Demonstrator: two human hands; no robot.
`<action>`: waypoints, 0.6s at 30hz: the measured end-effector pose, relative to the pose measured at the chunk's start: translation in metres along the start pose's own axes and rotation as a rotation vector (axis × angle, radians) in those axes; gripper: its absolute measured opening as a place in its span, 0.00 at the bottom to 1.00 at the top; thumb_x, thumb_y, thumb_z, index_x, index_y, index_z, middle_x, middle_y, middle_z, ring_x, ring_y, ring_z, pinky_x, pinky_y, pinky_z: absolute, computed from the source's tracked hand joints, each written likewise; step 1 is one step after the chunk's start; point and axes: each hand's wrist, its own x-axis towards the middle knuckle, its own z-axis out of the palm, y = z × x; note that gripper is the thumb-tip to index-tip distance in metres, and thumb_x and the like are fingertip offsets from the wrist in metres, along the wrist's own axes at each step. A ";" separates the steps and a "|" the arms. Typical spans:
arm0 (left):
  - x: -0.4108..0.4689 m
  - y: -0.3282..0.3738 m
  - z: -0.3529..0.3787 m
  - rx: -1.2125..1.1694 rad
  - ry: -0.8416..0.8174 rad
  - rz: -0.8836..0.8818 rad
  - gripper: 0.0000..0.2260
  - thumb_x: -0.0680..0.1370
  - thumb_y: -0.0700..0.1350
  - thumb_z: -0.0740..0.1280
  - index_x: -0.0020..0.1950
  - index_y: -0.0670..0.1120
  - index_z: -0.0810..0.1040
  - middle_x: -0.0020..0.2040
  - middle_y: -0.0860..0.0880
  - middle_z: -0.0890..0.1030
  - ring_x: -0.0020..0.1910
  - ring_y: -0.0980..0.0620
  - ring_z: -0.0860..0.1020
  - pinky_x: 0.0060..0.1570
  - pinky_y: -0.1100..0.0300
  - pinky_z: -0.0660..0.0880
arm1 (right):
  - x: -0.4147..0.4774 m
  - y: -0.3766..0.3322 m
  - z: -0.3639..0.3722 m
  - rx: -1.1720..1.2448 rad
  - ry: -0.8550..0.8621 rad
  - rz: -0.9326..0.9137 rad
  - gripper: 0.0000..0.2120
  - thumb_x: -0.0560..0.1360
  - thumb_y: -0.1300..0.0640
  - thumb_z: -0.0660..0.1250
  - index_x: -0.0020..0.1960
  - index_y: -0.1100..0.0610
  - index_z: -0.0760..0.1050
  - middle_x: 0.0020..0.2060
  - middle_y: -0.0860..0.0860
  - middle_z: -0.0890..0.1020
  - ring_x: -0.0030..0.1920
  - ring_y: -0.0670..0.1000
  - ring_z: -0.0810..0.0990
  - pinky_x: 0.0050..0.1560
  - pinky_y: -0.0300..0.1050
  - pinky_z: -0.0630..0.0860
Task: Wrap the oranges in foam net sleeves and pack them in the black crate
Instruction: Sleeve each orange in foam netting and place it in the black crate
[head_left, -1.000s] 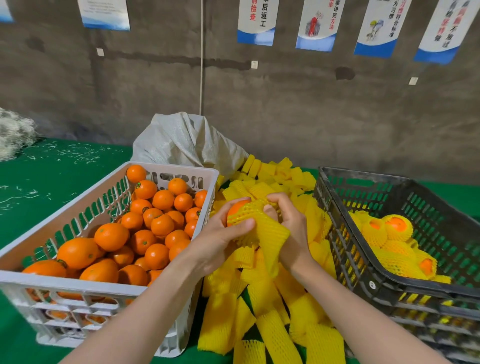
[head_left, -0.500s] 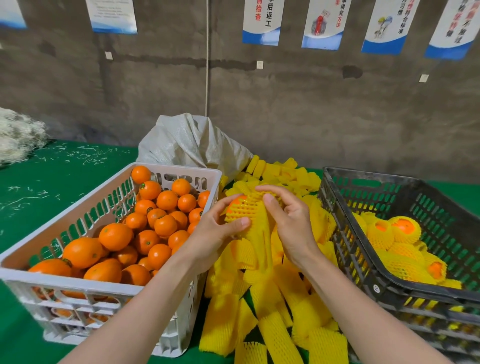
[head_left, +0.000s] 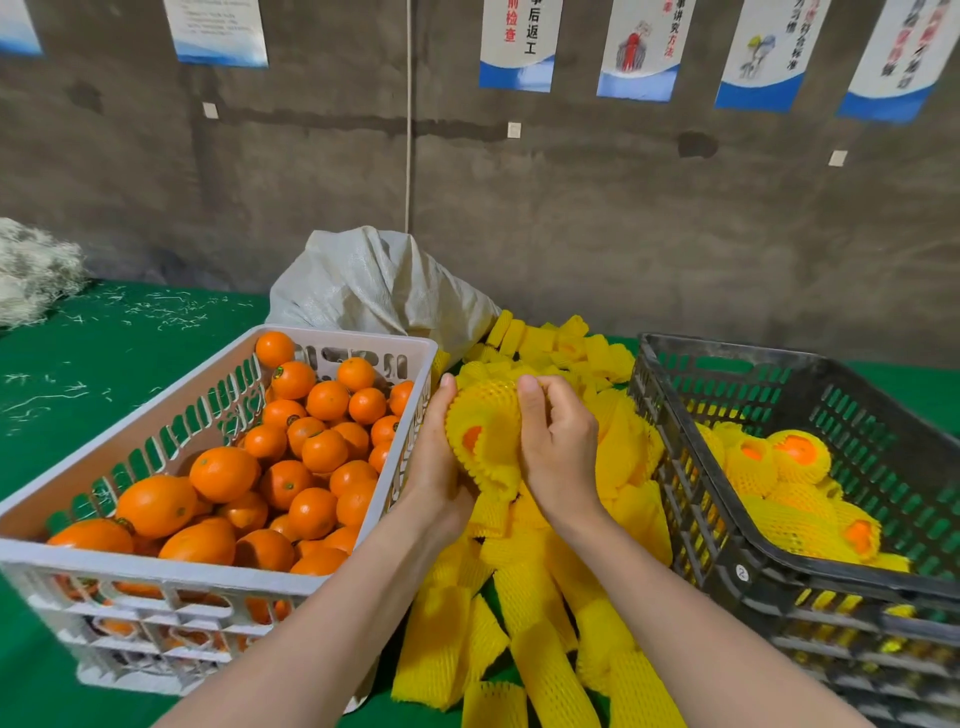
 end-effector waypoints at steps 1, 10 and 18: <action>0.001 0.001 0.000 0.003 0.034 -0.028 0.21 0.78 0.60 0.59 0.50 0.47 0.85 0.49 0.44 0.85 0.46 0.49 0.84 0.43 0.55 0.79 | 0.002 0.001 -0.001 0.016 -0.030 0.039 0.13 0.79 0.59 0.60 0.35 0.56 0.68 0.27 0.43 0.68 0.31 0.40 0.69 0.31 0.34 0.63; 0.004 -0.001 -0.006 -0.015 0.049 -0.167 0.25 0.67 0.61 0.67 0.60 0.50 0.77 0.44 0.46 0.85 0.40 0.48 0.84 0.35 0.56 0.78 | 0.007 0.008 -0.004 0.324 -0.125 0.371 0.21 0.76 0.49 0.60 0.34 0.65 0.68 0.31 0.59 0.69 0.35 0.54 0.66 0.36 0.51 0.65; 0.008 0.003 -0.004 -0.010 0.181 -0.220 0.17 0.72 0.61 0.66 0.46 0.47 0.79 0.35 0.44 0.84 0.37 0.45 0.83 0.34 0.54 0.77 | -0.001 0.017 -0.007 0.214 -0.136 0.288 0.20 0.78 0.54 0.59 0.35 0.68 0.71 0.31 0.60 0.72 0.35 0.49 0.69 0.35 0.48 0.66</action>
